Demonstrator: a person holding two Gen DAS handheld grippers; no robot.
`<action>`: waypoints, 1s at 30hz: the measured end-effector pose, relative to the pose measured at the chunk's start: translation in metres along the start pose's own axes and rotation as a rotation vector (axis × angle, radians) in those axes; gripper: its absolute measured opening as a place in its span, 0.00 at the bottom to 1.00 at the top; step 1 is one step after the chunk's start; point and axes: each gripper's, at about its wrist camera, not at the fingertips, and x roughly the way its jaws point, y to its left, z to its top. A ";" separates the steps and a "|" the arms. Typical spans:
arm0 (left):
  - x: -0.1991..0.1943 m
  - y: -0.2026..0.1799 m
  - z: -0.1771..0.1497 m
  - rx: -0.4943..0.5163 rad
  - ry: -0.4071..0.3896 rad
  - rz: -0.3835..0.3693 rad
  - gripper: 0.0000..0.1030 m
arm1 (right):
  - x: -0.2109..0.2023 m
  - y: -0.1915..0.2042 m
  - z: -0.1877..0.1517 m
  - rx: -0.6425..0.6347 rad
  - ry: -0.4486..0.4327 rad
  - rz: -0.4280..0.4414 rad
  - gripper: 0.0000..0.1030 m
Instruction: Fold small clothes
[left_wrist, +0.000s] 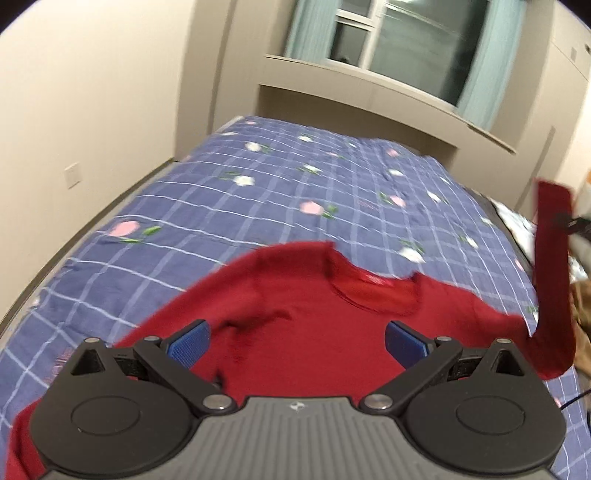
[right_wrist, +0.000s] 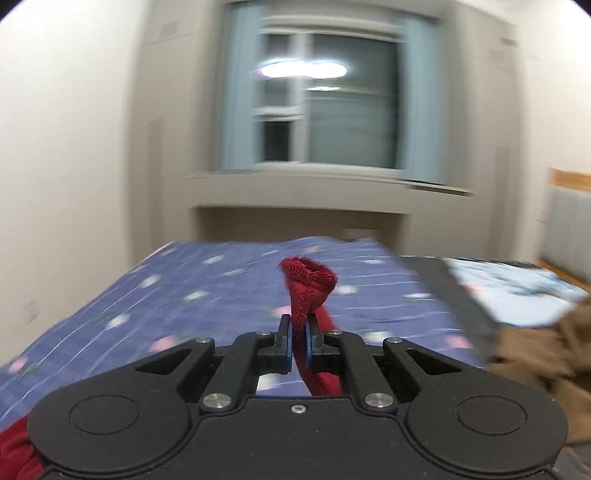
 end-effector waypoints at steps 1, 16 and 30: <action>-0.002 0.009 0.002 -0.016 -0.005 0.011 1.00 | 0.005 0.025 -0.005 -0.033 0.016 0.037 0.06; 0.006 0.081 -0.003 -0.113 0.025 0.117 1.00 | 0.060 0.219 -0.110 -0.314 0.338 0.288 0.07; 0.047 0.065 0.001 -0.123 0.064 -0.013 1.00 | -0.005 0.064 -0.095 0.009 0.229 0.204 0.87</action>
